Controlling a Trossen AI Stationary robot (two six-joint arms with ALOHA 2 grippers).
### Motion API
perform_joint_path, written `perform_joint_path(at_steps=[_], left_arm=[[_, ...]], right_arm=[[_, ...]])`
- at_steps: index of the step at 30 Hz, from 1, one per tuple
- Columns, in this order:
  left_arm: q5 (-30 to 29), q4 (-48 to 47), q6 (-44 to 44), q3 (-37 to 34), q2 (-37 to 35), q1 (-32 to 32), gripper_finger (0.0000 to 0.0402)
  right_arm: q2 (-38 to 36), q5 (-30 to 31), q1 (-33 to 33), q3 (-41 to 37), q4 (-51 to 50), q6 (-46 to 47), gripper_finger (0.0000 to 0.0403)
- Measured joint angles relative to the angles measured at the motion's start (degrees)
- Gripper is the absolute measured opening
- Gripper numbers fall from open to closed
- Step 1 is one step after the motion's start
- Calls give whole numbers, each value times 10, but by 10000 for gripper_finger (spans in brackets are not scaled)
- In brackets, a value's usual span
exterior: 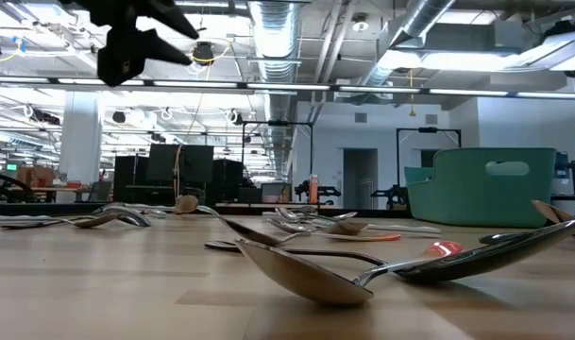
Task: Sort silverware by color (type)
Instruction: Put the blue spoon in the blue bin
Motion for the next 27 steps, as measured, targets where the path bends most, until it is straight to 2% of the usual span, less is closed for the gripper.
perform_joint_path(at_steps=[5,11,14,20,27], left_arm=[[-27,41,25,0,0,-15,138],[-34,49,15,0,0,-36,138],[-34,46,15,0,0,-54,138],[-24,18,2,0,0,-66,138],[-2,2,4,0,0,-94,138]], right_arm=[[1,11,-102,0,29,-182,188],[14,10,-210,1,149,-394,186],[28,-14,-243,-1,201,-469,185],[79,-67,-279,-1,248,-489,185],[127,-59,-285,0,295,-396,185]])
